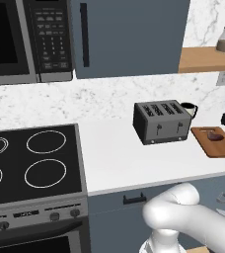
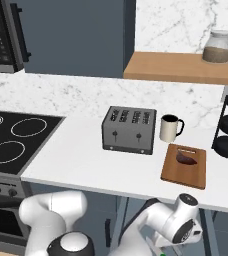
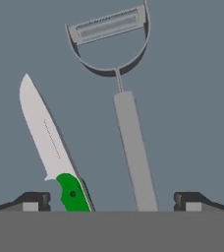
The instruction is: Place the appropriate cutting tool for cutting the potato skin on the cutting board.
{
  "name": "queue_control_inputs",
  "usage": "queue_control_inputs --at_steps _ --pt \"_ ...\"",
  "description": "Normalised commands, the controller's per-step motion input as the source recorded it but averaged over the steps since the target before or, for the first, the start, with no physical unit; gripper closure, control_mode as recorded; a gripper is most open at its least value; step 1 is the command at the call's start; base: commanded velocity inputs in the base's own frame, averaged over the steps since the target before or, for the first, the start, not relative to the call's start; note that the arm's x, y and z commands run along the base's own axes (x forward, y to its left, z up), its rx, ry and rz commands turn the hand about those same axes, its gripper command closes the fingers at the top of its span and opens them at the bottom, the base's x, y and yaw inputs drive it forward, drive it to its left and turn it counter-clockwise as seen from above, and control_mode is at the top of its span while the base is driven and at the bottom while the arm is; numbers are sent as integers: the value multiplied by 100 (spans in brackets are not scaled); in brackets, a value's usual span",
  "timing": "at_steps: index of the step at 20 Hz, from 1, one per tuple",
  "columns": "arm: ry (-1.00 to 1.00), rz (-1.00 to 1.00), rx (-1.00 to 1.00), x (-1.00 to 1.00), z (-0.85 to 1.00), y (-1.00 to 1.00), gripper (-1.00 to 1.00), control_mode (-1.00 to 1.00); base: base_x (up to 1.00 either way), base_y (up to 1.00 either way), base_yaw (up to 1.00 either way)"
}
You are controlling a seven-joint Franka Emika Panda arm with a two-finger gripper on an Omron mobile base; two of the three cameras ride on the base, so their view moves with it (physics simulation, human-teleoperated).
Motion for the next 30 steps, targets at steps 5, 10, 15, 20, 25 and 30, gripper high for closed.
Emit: queue_control_inputs --at_steps 5,10,15,20,25,30 --pt "-2 5 0 24 -30 -13 -100 -100 0 0 0" --pt "0 2 0 24 -34 -1 -100 -100 0 0 0" --pt "0 1 0 10 -38 2 100 -100 0 0 0" --pt "0 1 0 0 -28 3 100 -100 0 0 0" --pt "-1 1 0 0 -4 6 100 -100 0 0 0" --pt "0 0 0 -13 53 15 100 -100 0 0 0"
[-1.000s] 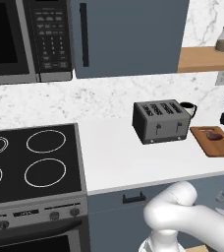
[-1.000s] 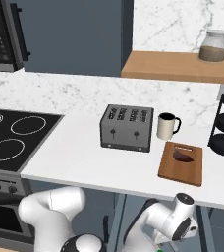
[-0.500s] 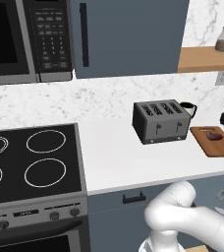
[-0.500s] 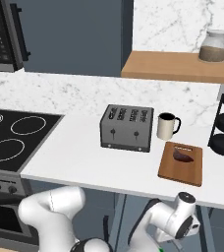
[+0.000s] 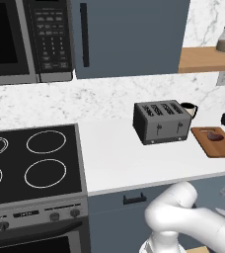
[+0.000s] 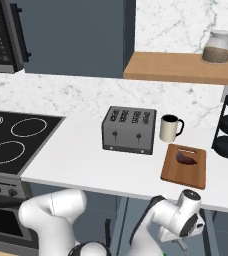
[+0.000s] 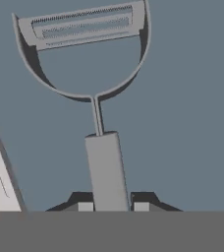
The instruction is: Place the appropriate cutting tool for cutting the potato skin on the cutting board.
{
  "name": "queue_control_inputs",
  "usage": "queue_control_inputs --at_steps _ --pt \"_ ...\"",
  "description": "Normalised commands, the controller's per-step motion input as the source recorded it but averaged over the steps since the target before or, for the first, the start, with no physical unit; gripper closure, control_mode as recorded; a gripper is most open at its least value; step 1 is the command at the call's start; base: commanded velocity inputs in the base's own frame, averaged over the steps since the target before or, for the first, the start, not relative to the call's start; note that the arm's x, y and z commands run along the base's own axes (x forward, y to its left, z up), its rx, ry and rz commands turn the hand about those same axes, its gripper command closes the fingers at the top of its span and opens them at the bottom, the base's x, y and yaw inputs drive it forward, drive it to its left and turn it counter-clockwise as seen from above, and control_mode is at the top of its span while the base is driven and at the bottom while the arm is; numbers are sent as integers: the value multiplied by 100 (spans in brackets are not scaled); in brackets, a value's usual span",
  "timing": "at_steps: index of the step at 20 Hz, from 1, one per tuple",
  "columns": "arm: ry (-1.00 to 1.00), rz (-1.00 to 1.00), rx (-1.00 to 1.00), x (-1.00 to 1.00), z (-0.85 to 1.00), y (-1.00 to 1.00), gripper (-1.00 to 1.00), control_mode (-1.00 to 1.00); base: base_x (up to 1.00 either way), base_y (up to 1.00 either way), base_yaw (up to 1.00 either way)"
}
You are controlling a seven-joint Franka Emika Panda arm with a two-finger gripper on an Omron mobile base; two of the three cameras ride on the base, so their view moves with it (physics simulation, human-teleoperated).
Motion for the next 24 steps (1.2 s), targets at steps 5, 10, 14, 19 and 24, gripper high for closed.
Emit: queue_control_inputs --at_steps 5,10,14,19,24 --pt "1 6 0 -47 100 35 100 -100 0 0 0" --pt "11 17 0 -61 69 56 100 -100 0 0 0" --pt "3 17 0 -76 84 42 100 -100 0 0 0" --pt "-10 16 0 -70 100 7 100 -100 0 0 0" --pt "-28 13 0 -17 100 -18 100 -100 0 0 0"
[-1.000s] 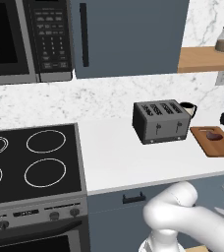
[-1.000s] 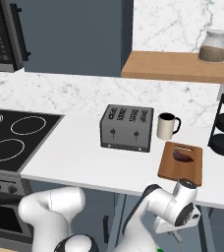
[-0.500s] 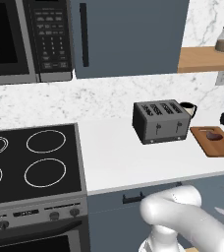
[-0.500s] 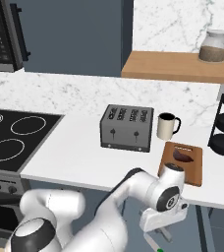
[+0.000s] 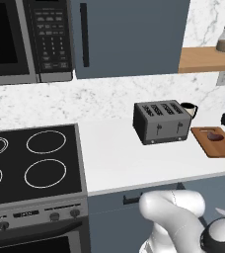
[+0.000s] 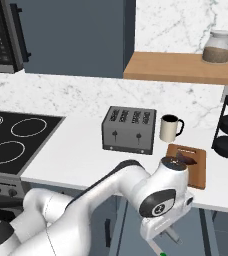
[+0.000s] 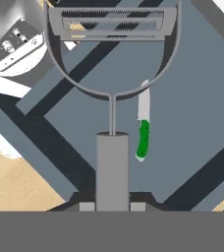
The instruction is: Place the appropriate cutting tool for cutting the potato skin on the cutting board.
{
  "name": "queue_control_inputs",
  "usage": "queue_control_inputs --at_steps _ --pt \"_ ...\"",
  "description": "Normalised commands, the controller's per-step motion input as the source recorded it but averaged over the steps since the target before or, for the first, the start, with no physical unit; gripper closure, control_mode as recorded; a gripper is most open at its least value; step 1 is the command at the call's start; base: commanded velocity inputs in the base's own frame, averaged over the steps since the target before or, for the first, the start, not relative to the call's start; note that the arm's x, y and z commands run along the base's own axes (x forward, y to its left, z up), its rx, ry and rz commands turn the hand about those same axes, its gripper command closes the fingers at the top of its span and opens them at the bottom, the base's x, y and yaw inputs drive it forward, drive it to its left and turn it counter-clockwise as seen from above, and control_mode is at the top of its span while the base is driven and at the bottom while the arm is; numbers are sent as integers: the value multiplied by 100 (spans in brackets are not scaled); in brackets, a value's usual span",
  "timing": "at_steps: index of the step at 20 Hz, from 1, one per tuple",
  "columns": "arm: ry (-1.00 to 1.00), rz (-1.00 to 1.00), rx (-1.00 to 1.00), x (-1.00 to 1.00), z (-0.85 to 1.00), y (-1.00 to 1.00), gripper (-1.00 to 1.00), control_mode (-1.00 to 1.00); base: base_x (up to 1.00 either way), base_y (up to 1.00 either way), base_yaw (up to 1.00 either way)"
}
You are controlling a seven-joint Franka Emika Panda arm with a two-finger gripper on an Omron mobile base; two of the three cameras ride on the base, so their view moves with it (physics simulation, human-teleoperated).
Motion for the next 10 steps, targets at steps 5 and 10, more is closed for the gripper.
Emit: queue_control_inputs --at_steps 5,10 --pt "-28 9 0 12 96 -33 100 -100 0 0 0" --pt "-20 3 1 49 79 -38 100 -100 0 0 0"
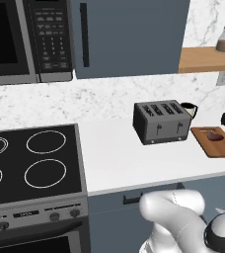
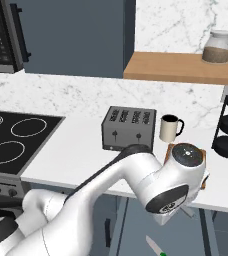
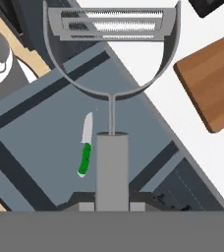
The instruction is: Place the appropriate cutting tool for cutting the potato skin on the cutting board.
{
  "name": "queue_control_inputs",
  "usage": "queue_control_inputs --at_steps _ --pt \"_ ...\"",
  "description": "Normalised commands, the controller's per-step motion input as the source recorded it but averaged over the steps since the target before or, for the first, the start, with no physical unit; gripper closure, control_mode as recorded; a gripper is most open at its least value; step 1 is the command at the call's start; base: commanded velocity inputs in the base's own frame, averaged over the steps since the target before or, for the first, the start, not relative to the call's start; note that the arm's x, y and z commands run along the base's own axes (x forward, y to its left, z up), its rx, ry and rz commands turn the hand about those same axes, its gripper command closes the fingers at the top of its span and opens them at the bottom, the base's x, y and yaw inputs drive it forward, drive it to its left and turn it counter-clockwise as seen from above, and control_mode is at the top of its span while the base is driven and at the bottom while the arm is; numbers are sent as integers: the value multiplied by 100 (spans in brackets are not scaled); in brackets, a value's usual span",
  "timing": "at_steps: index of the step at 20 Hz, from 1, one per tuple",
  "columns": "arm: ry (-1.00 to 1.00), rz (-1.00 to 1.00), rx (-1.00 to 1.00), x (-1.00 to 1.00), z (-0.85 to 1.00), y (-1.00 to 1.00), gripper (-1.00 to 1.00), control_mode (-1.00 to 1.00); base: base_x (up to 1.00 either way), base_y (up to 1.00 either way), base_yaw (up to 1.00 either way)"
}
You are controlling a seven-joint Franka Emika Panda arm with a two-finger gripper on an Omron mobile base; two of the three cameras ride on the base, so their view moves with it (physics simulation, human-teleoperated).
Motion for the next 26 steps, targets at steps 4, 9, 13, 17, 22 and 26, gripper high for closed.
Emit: queue_control_inputs --at_steps 4,9,13,17,22,26 --pt "-6 1 5 71 52 -37 100 -100 0 0 0" --pt "0 3 8 73 5 -34 100 -100 0 0 0" --pt "0 5 3 71 -7 -26 100 -100 0 0 0" --pt "0 4 1 88 -34 -9 100 -100 0 0 0" --pt "0 6 0 88 -48 -7 100 -100 0 0 0" --pt "0 5 0 80 -51 -1 100 -100 0 0 0"
